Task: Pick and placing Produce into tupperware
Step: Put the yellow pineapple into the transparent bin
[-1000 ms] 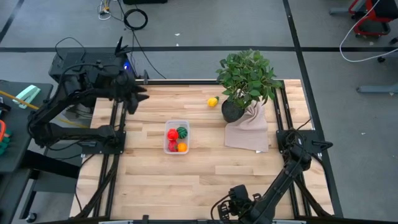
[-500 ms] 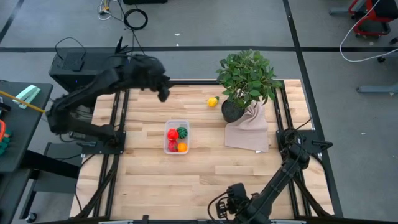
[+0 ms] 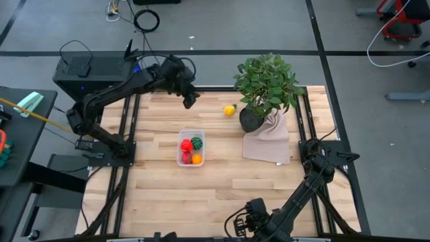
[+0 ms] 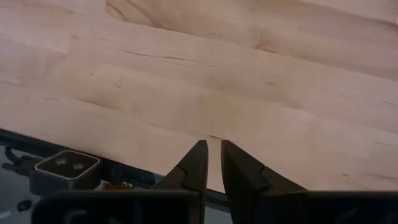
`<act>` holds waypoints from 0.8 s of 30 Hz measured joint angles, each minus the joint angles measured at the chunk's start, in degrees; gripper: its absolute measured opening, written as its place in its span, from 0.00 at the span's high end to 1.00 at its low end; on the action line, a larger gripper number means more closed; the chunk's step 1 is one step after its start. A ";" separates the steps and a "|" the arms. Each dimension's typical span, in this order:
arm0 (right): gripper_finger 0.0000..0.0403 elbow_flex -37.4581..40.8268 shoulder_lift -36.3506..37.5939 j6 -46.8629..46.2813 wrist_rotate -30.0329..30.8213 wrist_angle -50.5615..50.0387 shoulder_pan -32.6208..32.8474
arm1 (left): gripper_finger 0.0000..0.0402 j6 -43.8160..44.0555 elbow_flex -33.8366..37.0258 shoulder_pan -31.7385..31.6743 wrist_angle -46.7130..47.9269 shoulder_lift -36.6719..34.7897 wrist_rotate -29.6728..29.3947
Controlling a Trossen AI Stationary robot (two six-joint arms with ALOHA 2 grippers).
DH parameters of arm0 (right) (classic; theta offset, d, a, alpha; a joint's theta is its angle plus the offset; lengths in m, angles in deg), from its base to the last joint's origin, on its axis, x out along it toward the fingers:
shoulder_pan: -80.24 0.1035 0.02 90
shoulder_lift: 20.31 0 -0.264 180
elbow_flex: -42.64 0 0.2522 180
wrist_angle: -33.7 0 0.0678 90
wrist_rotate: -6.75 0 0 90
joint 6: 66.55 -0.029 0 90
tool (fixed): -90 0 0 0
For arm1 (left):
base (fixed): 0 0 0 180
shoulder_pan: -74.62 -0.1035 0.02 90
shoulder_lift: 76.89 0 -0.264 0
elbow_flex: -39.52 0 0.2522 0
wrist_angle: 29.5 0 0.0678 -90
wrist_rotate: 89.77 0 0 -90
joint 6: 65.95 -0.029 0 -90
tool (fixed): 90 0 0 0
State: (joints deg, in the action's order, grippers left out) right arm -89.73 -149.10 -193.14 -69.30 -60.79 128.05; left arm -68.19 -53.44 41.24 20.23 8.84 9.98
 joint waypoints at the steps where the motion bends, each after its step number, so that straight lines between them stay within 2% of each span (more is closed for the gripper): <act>1: 0.88 0.00 0.00 0.68 0.07 0.04 0.02 | 0.47 0.05 0.00 -0.17 -1.31 0.54 0.16; 9: 0.88 0.00 0.00 1.61 0.51 0.05 0.00 | 0.23 -1.85 -0.04 -0.50 -8.85 7.75 0.91; 14: 0.88 0.00 0.00 1.59 0.53 0.17 0.00 | 0.07 -1.93 -0.04 0.22 -8.68 12.75 5.82; 16: 0.88 0.00 0.00 1.38 0.53 0.22 0.00 | 0.02 -1.96 -0.04 0.59 -8.71 14.25 6.12; 22: 0.88 0.00 0.00 0.35 0.53 0.57 0.00 | 0.05 -3.01 -0.02 1.68 -8.31 16.72 5.66; 24: 0.88 0.00 0.00 0.34 0.53 0.66 -0.02 | 0.07 -3.91 0.67 1.67 -11.34 16.72 6.47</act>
State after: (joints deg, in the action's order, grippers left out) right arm -89.73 -149.10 -192.80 -68.77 -60.13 128.03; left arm -72.11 -52.77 42.91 8.90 25.56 16.45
